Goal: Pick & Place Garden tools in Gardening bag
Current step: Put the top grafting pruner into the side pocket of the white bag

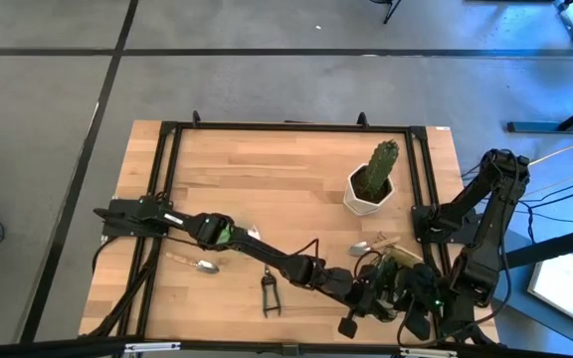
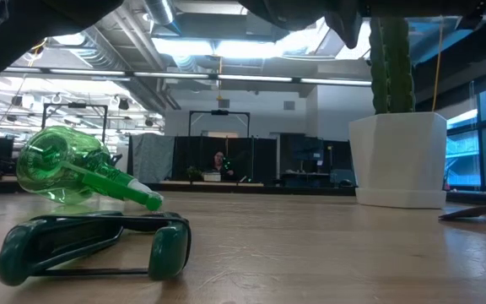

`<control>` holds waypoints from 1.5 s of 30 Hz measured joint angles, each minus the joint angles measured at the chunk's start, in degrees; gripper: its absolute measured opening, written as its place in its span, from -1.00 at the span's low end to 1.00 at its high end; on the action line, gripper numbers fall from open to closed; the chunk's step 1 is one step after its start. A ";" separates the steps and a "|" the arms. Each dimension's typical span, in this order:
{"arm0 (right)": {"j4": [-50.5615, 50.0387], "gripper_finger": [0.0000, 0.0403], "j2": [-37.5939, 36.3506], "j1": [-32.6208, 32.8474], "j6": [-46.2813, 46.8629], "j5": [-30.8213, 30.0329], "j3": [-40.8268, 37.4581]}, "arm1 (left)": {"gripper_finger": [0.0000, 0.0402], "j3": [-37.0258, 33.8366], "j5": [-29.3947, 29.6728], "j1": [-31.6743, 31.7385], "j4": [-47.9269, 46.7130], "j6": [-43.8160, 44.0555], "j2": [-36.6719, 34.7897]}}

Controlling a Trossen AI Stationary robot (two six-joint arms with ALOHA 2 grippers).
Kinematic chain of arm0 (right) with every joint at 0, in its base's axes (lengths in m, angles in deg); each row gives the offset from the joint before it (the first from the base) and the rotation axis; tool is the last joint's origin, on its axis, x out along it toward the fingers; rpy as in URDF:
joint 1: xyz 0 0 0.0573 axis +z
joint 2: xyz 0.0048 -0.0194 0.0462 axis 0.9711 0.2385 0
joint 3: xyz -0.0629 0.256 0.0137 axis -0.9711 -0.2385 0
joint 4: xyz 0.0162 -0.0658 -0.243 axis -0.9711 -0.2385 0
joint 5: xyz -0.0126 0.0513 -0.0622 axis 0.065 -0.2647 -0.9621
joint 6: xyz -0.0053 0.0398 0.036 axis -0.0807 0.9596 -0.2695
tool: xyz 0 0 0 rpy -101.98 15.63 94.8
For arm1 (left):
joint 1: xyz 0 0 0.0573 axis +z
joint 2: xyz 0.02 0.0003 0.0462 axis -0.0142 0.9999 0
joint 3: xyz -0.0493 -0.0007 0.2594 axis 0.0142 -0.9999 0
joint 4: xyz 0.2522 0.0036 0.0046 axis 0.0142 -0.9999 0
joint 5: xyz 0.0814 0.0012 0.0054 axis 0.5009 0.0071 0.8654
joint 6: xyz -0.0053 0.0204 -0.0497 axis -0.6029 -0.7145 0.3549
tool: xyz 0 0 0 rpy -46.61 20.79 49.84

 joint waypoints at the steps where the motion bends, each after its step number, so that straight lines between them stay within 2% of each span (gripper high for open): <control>1: 0.00 -1.00 0.00 0.00 0.02 0.53 0.00 | -0.91 0.00 0.00 -0.04 0.00 -0.02 0.00; 11: 0.10 -1.00 0.00 0.02 0.01 1.45 0.04 | -0.75 -0.06 -3.56 0.11 -0.77 0.22 0.00; 23: 0.36 -1.00 0.00 0.03 0.02 2.54 0.07 | -0.31 -0.22 -1.06 0.13 -6.44 -2.24 -1.01; 27: 0.22 -1.00 0.00 0.04 0.00 2.55 0.09 | -0.29 -0.19 5.58 -0.33 -9.66 -7.76 -4.01; 29: 0.26 -1.00 0.00 0.04 -0.15 2.55 0.09 | -0.29 -0.13 6.82 -0.33 -10.10 -9.78 -4.75; 34: 0.26 -1.00 0.00 0.04 -0.24 2.55 0.09 | -0.29 -0.13 6.94 -0.33 -9.95 -11.95 -4.79; 41: 0.20 -1.00 0.00 0.02 -0.43 2.52 0.09 | -0.28 -0.11 5.68 -0.83 -9.30 -19.75 -4.91; 45: -0.09 -1.00 0.00 0.02 -0.43 2.50 0.09 | -0.28 -0.07 3.02 -1.03 -8.78 -19.97 -5.27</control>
